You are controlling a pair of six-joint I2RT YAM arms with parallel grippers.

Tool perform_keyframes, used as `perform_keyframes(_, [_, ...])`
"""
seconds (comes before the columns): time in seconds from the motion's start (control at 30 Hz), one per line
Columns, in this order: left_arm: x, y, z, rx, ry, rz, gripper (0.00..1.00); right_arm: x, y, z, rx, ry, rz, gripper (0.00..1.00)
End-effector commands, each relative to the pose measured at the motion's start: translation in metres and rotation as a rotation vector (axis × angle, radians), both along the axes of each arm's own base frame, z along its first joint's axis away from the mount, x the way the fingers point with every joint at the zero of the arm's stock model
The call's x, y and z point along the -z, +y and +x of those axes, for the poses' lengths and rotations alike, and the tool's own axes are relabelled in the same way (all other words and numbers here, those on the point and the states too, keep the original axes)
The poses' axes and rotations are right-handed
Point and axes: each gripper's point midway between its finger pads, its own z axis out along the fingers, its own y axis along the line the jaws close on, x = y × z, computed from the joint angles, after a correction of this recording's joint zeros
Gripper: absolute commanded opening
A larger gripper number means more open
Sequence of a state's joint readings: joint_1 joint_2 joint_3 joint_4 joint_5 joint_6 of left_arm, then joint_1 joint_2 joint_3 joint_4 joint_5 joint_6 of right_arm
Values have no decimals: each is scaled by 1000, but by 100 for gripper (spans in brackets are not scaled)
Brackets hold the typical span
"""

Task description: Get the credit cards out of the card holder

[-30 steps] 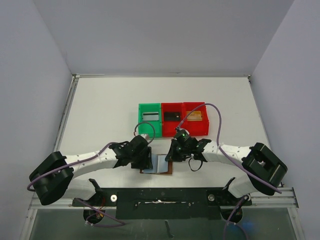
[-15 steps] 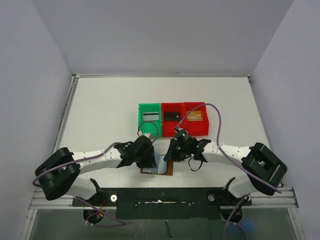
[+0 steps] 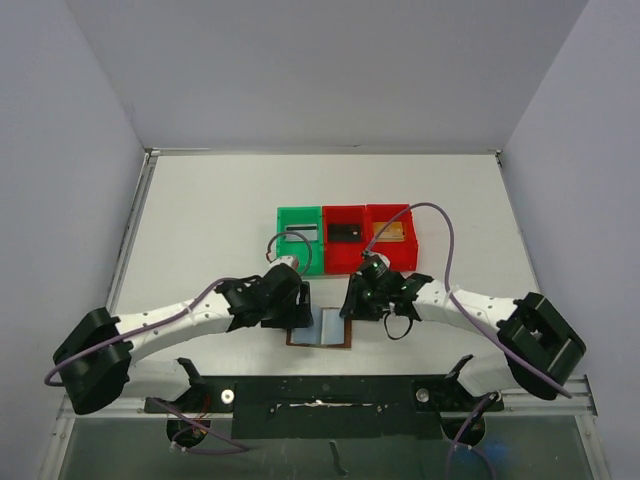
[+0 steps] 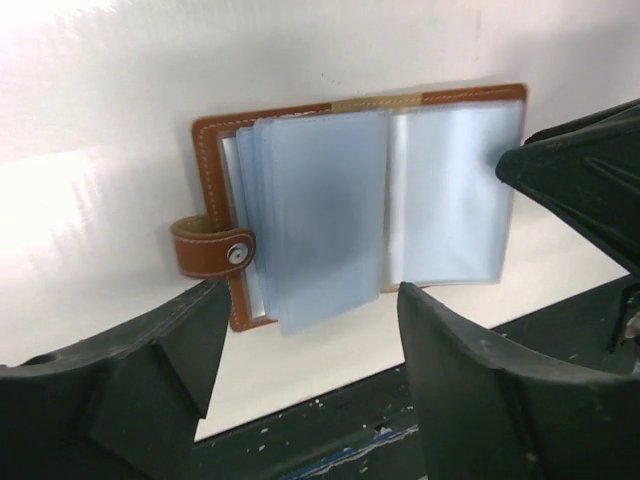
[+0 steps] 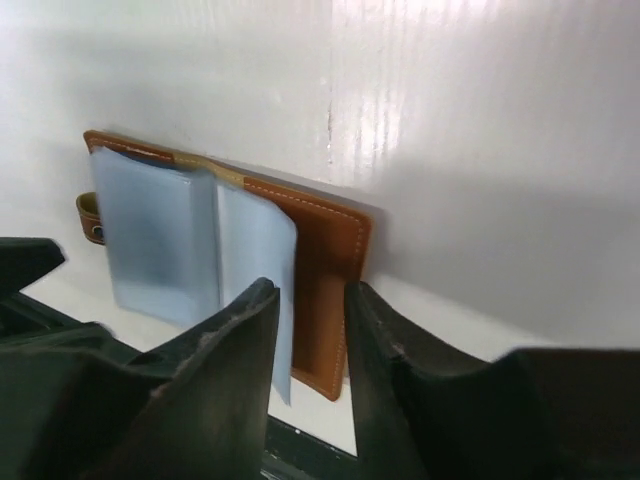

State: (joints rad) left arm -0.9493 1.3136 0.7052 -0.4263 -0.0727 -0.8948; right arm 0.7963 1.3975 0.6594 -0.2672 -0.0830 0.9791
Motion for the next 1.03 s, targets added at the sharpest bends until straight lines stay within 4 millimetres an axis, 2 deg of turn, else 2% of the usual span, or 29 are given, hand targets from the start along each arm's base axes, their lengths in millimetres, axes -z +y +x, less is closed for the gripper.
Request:
perform_keyframes(0.0, [-56,14,22,-46,-154,-1,70,-55,-13,30,24,-179,16,42])
perform_keyframes(0.07, [-67,23,29,-59,-187,1,73,-79,-24,41,47,-248,14,57])
perform_keyframes(0.13, [-76,34,39,-77,-213,2,75,-105,-45,56,84,-341,-23,68])
perform_keyframes(0.23, [-90,55,60,-109,-248,-14,76,-149,-87,80,166,-525,-120,84])
perform_keyframes(0.3, [-108,76,81,-175,-292,-26,77,-181,-120,94,255,-644,-205,94])
perform_keyframes(0.37, [-129,101,99,-252,-344,-27,77,-209,-143,100,310,-748,-272,99])
perform_keyframes(0.47, [-166,141,122,-381,-446,0,79,-245,-169,105,375,-873,-353,97])
perform_keyframes(0.6, [-216,180,131,-531,-561,93,80,-282,-181,108,382,-982,-403,97])
perform_keyframes(0.73, [-276,198,127,-584,-705,94,80,-306,-182,109,377,-1022,-398,98])
perform_keyframes(0.8, [-298,202,122,-591,-773,69,80,-312,-177,108,361,-1034,-373,98])
perform_keyframes(0.87, [-307,206,117,-596,-802,59,80,-315,-175,108,361,-1036,-353,98])
perform_keyframes(1.0, [-303,210,111,-626,-817,39,80,-308,-174,109,359,-1028,-354,98])
